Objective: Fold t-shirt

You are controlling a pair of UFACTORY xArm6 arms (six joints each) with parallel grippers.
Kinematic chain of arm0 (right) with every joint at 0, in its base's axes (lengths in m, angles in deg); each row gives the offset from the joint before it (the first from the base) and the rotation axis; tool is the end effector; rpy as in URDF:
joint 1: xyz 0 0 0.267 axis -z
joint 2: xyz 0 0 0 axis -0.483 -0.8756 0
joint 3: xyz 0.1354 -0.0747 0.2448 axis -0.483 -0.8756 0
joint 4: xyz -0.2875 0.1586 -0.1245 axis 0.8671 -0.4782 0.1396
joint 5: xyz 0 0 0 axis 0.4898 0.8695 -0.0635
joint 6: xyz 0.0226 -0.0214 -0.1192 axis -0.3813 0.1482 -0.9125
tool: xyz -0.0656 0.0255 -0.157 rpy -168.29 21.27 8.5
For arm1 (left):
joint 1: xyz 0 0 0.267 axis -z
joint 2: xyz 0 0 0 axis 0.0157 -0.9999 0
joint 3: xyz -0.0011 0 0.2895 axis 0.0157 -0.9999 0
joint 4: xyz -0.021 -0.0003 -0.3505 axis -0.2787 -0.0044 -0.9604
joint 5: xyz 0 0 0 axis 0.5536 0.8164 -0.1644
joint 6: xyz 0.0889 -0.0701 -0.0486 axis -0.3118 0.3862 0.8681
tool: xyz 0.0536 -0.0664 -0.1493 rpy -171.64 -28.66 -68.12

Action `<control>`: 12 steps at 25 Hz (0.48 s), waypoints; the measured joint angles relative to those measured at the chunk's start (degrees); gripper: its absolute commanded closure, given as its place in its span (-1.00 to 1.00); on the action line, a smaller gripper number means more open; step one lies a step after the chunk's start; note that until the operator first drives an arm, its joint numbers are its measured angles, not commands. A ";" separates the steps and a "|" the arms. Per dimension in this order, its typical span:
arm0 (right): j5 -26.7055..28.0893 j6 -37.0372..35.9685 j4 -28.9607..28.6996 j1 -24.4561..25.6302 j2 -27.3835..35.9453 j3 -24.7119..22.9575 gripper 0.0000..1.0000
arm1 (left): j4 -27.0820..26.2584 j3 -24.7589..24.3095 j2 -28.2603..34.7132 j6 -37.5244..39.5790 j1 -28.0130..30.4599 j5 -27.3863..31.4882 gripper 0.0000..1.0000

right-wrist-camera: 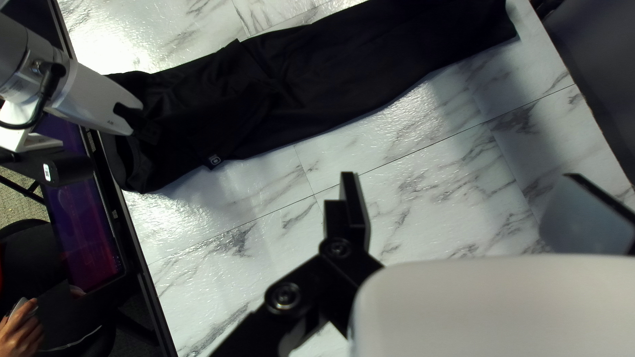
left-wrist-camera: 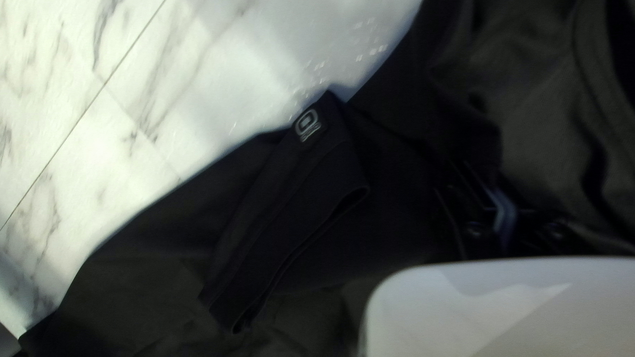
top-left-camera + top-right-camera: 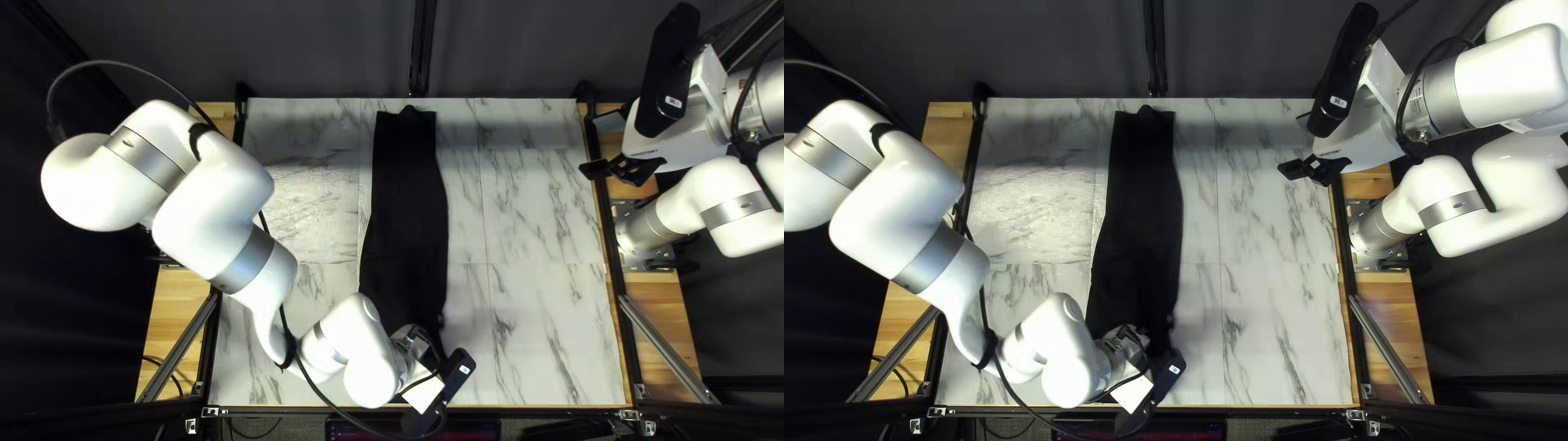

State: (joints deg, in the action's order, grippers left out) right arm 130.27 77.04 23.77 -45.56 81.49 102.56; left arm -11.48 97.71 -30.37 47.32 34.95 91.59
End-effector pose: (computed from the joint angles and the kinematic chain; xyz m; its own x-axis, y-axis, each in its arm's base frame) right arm 0.3069 0.0084 0.4220 0.7414 -0.3324 0.5830 -0.3708 -0.9270 -0.0571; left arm 0.4932 -0.2540 0.1066 0.7954 -0.6041 0.0478 -0.5601 -0.7631 -0.3224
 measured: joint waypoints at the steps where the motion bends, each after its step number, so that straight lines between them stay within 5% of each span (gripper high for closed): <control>1: 0.00 0.00 0.00 0.00 0.00 0.00 -1.00 | -0.02 -1.03 1.54 0.44 0.14 1.08 -1.00; 6: 0.00 0.00 0.00 0.00 0.00 0.00 -1.00 | 0.08 -1.66 5.43 -0.67 -2.72 5.17 -1.00; 12: 0.00 0.00 0.00 0.00 0.00 0.00 -1.00 | -1.05 9.68 -3.92 -6.41 -9.21 7.92 -1.00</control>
State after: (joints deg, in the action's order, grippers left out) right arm 130.27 77.04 23.77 -45.56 81.49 102.56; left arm -12.54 107.40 -34.29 40.91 25.74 99.50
